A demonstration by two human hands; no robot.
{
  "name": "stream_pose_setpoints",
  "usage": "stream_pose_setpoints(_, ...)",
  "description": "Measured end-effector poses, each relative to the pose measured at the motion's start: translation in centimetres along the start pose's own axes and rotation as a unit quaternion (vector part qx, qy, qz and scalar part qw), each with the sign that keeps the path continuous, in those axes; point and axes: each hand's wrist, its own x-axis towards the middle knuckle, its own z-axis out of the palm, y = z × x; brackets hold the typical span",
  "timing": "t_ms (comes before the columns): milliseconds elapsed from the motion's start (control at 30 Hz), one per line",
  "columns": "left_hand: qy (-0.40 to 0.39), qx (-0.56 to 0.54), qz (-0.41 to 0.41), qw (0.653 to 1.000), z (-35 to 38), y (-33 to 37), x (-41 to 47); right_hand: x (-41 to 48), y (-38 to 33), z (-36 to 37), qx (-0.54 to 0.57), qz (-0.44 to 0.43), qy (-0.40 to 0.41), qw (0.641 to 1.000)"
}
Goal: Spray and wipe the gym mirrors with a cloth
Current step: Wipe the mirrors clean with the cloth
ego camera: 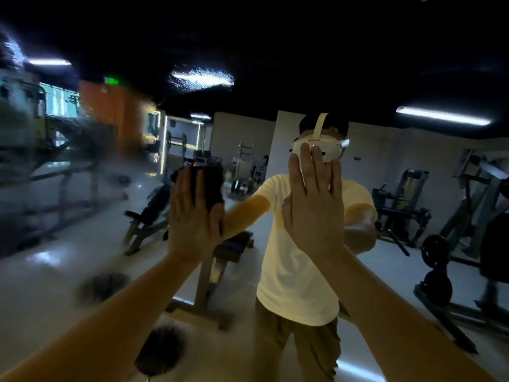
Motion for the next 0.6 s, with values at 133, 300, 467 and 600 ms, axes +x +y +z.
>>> stream_pose_setpoints(133, -0.016, -0.057, -0.223, 0.973, -0.3, -3.3, -2.6, -1.0, -1.4, 0.1, 0.009, 0.009, 0.003, 1.0)
stream_pose_setpoints(300, 0.018, -0.106, -0.317, 0.942, 0.1, 1.8, -3.0, -1.3, -1.7, 0.3, 0.004, 0.019, 0.013, 1.0)
stream_pose_setpoints(467, -0.004, -0.124, -0.105, 0.987, 0.5, 10.3, -6.4, -1.2, -1.5, 0.2, 0.023, 0.018, -0.009, 1.0)
stream_pose_setpoints(600, -0.037, -0.081, 0.126, 0.988, 1.3, 10.6, -8.0, -1.5, -1.3, 0.2, 0.047, 0.014, 0.001, 0.999)
